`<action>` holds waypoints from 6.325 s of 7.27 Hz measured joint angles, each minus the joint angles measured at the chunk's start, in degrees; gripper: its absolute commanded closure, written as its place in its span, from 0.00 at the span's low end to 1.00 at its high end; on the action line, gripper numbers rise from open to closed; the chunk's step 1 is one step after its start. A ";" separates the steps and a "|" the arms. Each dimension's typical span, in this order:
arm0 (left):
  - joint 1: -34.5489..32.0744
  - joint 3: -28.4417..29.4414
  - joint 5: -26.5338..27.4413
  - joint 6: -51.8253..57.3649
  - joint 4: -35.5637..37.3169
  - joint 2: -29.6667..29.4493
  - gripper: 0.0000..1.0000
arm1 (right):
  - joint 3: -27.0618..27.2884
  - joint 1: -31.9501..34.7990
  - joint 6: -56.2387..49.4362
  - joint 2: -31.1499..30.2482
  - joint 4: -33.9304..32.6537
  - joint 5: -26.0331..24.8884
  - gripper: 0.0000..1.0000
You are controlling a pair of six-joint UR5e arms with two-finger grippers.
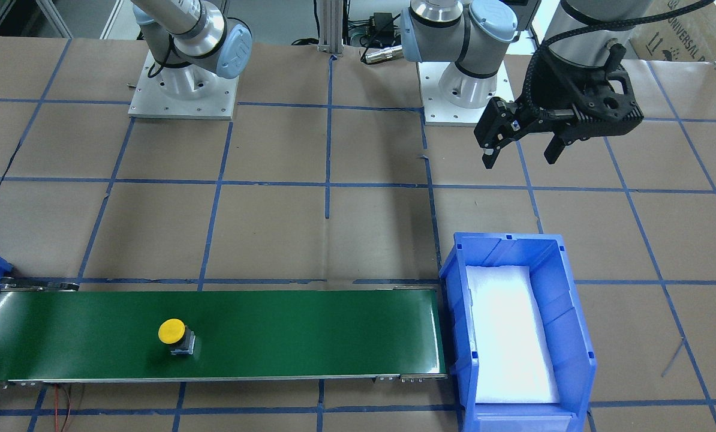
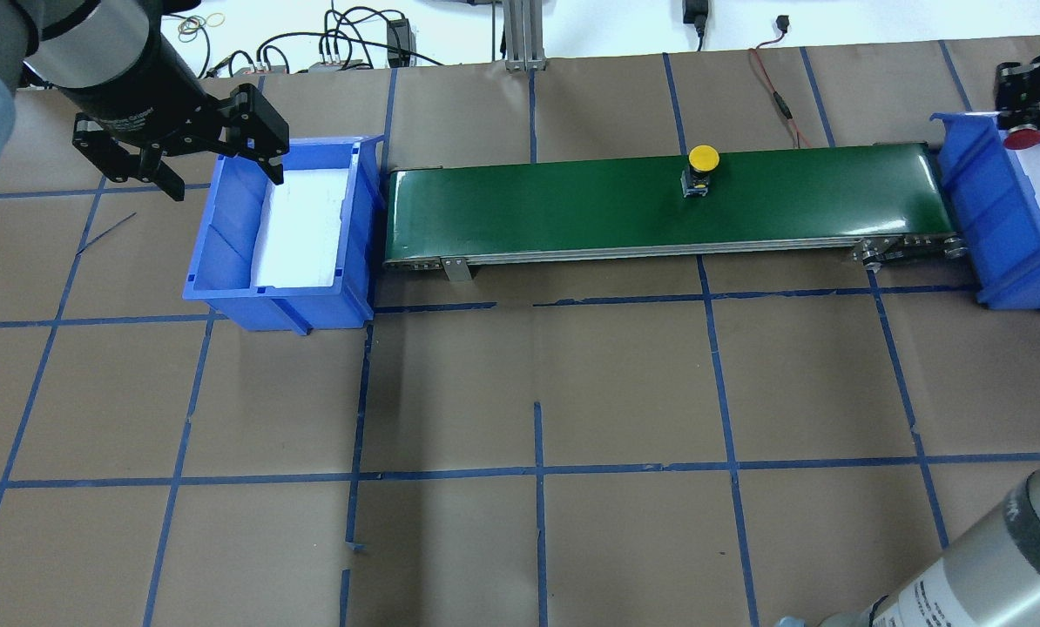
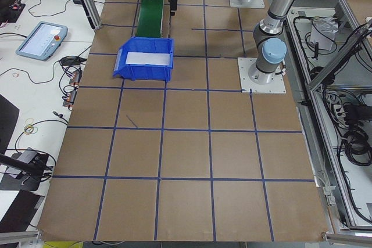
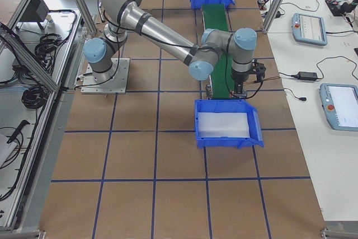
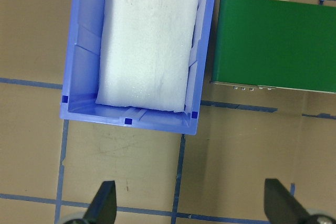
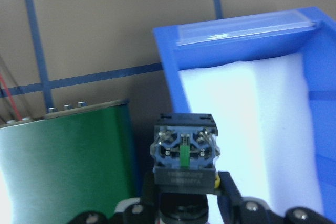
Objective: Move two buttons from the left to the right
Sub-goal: 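Lower the red-capped button into the bin and open the right gripper, then move the right gripper back over the yellow-capped button on the belt, then grasp the yellow-capped button with the right gripper and lift it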
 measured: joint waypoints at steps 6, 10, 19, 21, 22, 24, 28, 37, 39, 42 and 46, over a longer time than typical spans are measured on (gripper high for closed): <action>0.10 -0.02 0.00 0.03 0.00 -0.01 0.00 | 3.30 -6.76 -15.16 5.58 -4.98 -0.08 0.92; 0.10 0.05 0.00 0.03 0.00 0.00 0.00 | 7.04 -7.51 -16.78 6.61 -10.41 -0.63 0.76; 0.25 0.21 -0.06 0.03 0.00 0.01 0.00 | 6.60 -7.76 -16.79 5.41 -11.40 -2.34 0.12; 0.27 0.24 -0.03 0.03 0.00 0.01 0.00 | 6.12 -7.72 -16.73 2.28 -8.01 -2.19 0.12; 0.27 0.24 -0.04 0.03 0.00 0.00 0.00 | 5.98 -7.47 -16.64 0.17 -5.38 -2.14 0.12; 0.27 0.30 -0.05 0.03 0.00 0.01 0.00 | 5.93 -5.50 -16.19 -3.28 -1.21 -2.05 0.12; 0.28 0.39 -0.02 0.03 0.00 0.01 0.00 | 5.20 5.13 -10.23 -4.29 -0.17 0.77 0.12; 0.36 0.54 -0.08 0.05 0.00 0.01 0.00 | 5.32 17.41 3.96 -1.67 -0.25 6.02 0.12; 0.36 0.51 -0.05 0.09 0.00 0.01 0.00 | 5.44 17.45 4.02 -0.69 -0.28 6.37 0.14; 0.36 0.50 -0.07 0.05 0.00 0.01 0.00 | 5.97 17.47 4.00 0.23 -0.27 6.30 0.27; 0.38 0.42 0.00 0.08 0.00 -0.09 0.00 | 6.20 17.39 3.28 0.46 1.14 2.43 0.70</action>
